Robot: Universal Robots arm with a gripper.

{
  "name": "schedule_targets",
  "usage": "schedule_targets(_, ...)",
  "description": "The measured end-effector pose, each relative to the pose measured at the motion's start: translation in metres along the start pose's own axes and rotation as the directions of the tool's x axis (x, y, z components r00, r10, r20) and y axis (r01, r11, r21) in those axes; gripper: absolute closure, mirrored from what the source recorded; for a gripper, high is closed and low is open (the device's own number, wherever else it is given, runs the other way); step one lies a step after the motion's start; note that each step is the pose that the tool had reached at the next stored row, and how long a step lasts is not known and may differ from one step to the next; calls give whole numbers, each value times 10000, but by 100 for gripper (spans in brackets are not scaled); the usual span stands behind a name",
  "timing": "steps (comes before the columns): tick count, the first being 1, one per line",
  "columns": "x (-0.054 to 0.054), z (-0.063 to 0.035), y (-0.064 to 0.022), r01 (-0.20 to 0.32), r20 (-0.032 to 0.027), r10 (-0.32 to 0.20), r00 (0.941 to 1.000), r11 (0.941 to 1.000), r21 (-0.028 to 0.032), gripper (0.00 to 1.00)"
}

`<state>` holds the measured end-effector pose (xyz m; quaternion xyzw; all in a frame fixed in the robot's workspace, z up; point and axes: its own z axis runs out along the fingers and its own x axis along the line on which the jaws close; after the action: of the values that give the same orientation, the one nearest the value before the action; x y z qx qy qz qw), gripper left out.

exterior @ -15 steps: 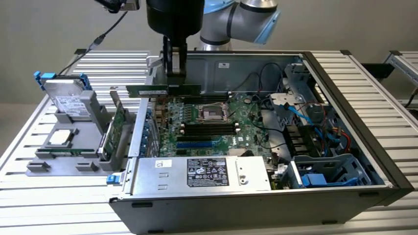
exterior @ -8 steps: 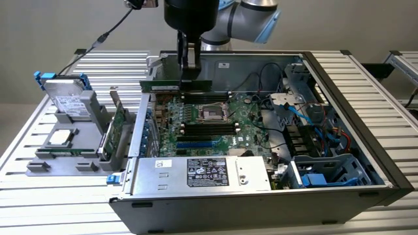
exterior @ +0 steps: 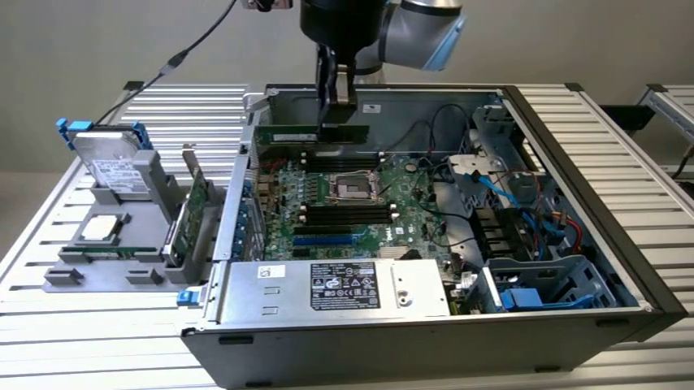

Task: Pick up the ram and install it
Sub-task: 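Pick up the ram and move it above insertion slot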

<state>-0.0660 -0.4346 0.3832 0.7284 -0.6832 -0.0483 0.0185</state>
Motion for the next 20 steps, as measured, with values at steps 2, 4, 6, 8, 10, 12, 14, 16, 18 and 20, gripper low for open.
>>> schedule_targets(2,-46,18,-63,-1,0,1,10000,10000,-5,86)
schedule_targets(4,-88,48,-126,-2,-7,2,10000,10000,-12,86)
schedule_targets(6,-130,81,-189,-3,-19,3,10000,10000,-20,86)
schedule_targets(8,-168,111,-250,-5,-33,4,10000,10000,-27,86)
schedule_targets(10,-210,143,-313,-6,-51,6,10000,10000,-29,86)
schedule_targets(12,-259,175,-363,-8,-66,8,10000,10000,-30,86)
schedule_targets(14,-306,209,-388,-10,-76,10,10000,10000,-32,86)
schedule_targets(16,-337,243,-400,-10,-82,10,10000,10000,-32,86)
schedule_targets(18,-346,268,-405,-10,-91,9,10000,10000,-24,86)
schedule_targets(20,-346,288,-410,-12,-101,12,9999,10000,-7,86)
